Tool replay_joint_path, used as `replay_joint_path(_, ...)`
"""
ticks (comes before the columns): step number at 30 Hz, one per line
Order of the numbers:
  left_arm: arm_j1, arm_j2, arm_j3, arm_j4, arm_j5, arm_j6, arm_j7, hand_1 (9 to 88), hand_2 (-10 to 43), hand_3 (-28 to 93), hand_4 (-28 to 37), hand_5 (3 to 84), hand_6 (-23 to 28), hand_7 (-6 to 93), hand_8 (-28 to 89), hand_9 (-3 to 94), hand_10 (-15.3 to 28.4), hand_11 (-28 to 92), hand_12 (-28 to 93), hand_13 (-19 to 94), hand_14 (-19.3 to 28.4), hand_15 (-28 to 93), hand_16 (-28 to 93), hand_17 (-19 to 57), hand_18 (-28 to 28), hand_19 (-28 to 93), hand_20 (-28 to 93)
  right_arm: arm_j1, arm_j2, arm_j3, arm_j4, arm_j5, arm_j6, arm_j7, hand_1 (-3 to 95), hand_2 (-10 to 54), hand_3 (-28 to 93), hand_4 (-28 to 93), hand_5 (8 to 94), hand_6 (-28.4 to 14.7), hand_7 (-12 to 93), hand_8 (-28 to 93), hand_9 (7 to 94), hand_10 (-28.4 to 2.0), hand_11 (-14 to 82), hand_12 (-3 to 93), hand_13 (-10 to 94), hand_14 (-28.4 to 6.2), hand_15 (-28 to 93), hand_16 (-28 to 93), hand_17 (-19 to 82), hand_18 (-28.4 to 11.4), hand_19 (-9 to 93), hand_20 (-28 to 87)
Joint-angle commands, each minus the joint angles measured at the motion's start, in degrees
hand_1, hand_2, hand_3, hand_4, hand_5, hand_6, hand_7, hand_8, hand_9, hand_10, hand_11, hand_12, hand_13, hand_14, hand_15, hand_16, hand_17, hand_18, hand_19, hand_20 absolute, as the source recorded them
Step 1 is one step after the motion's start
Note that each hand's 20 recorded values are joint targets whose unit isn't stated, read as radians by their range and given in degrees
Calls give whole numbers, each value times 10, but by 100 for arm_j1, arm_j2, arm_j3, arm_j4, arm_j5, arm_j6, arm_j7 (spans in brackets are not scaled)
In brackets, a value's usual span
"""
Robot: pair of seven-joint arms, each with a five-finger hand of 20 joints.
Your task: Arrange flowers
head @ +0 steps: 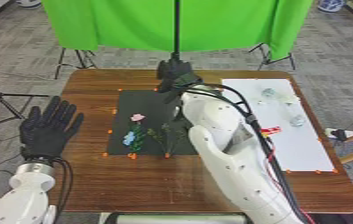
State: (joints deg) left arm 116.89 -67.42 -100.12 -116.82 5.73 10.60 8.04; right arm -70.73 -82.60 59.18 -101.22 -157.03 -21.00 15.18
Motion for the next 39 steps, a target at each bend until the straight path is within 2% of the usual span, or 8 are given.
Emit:
replay_joint_path(1, 335, -98, -186, -100, 100, -99, -33, 297, 138, 747, -283, 471, 75, 173, -107, 423, 150, 261, 128, 322, 160, 452, -71, -52, 165, 422, 163, -990, 1727, 1557, -614, 406, -661, 722, 422, -95, 808, -283, 510, -71, 140, -117, 428, -210, 116, 137, 360, -203, 402, 119, 209, -232, 663, 221)
replay_joint_path(9, 480, -122, -438, -144, 53, -20, 76, 295, 139, 745, -283, 458, 77, 170, -106, 414, 150, 262, 124, 318, 158, 451, -72, -52, 164, 418, 166, -2079, 2235, 2847, -881, 1045, -1054, 1581, 408, -95, 809, -282, 363, -97, 125, -110, 342, -210, 117, 125, 296, -210, 364, 100, 179, -220, 629, 174)
replay_joint_path(19, 540, -147, -318, -141, 74, 23, -7, 294, 139, 746, -283, 456, 77, 172, -106, 413, 149, 264, 123, 318, 158, 451, -71, -52, 164, 416, 168, -2317, 2239, 3225, -404, 840, -1098, 1304, 516, -95, 850, -283, 359, -56, 156, -133, 317, -166, 114, 104, 283, -186, 320, 103, 160, -215, 604, 168)
replay_joint_path(22, 591, -120, -233, -197, -6, 241, -58, 296, 132, 751, -283, 451, 79, 172, -106, 412, 149, 265, 123, 318, 157, 452, -71, -52, 164, 416, 168, -2306, 2196, 3174, -272, 580, -1091, 1016, 539, -95, 844, -283, 333, -40, 166, -140, 301, -147, 111, 97, 321, -165, 327, 117, 202, -218, 688, 216)
replay_joint_path(24, 629, -150, -204, -195, -29, 183, -51, 301, 125, 754, -283, 449, 80, 174, -106, 412, 149, 266, 123, 318, 157, 453, -71, -52, 164, 416, 169, -2236, 2142, 3093, -112, 638, -962, 1098, 551, -95, 837, -283, 324, -30, 174, -144, 299, -141, 110, 92, 360, -150, 348, 128, 230, -221, 745, 250)
replay_joint_path(30, 653, -171, -189, -210, -65, 205, -42, 302, 119, 752, -283, 450, 82, 178, -108, 411, 150, 269, 123, 318, 157, 456, -72, -52, 163, 416, 171, -2338, 2122, 3002, 138, 550, -88, 1231, 626, -95, 673, -283, 463, -6, 204, -151, 509, -120, 179, 148, 531, -97, 468, 270, 304, -216, 837, 368)
replay_joint_path(32, 674, -191, -216, -222, -40, 227, -33, 295, 128, 747, -283, 453, 82, 179, -108, 412, 151, 271, 123, 318, 158, 457, -72, -52, 163, 416, 171, -2382, 2138, 3008, 160, 579, 70, 1254, 678, -95, 579, -283, 564, 7, 232, -154, 649, -111, 179, 295, 593, -81, 537, 395, 320, -210, 854, 412)
replay_joint_path(39, 737, -222, -260, -243, -59, 205, -41, 294, 132, 748, -283, 458, 81, 180, -110, 414, 151, 272, 121, 319, 157, 459, -74, -52, 163, 416, 172, -2474, 2194, 2990, -17, 688, 555, 1263, 682, -95, 617, -283, 741, -3, 344, 9, 828, -106, 151, 465, 677, -73, 529, 460, 348, -205, 843, 440)
